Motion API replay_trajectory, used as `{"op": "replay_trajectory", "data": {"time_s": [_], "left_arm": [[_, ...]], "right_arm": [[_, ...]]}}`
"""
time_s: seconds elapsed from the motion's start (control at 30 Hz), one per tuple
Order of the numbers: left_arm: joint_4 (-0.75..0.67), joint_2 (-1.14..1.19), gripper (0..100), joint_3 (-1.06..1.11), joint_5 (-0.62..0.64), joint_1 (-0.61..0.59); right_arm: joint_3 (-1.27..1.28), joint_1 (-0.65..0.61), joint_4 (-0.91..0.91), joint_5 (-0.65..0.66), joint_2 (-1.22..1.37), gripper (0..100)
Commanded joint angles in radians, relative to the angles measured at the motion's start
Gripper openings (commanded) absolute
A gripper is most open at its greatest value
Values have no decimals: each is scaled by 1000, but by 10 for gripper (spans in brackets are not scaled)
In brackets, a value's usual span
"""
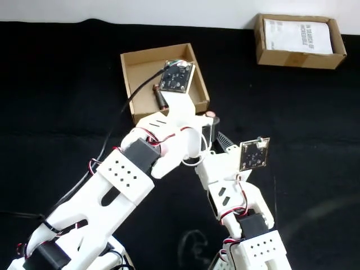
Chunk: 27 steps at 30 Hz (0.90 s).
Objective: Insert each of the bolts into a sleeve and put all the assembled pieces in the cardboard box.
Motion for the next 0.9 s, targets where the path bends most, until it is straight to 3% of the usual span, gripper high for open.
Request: {"op": "replay_trajectory", "data": {"time_s": [0.0, 0.1, 0.3, 0.5, 0.67, 0.87], "left_arm": [[51, -33, 296, -25, -12, -1], [141, -33, 373, -90, -14, 1], [253, -33, 372, -232, -89, -7], [397, -33, 372, -410, -160, -90], [499, -33, 372, -524, -245, -283], [565, -35, 372, -628, -350, -565]], "right_arm": [[-10, 18, -19, 31, -2, 8], [-8, 18, -19, 54, -2, 8], [-8, 18, -19, 54, -2, 8], [-15, 24, -18, 54, -2, 8], [-53, 81, 1, 51, -1, 8], [-225, 101, 185, 49, 1, 8]]}}
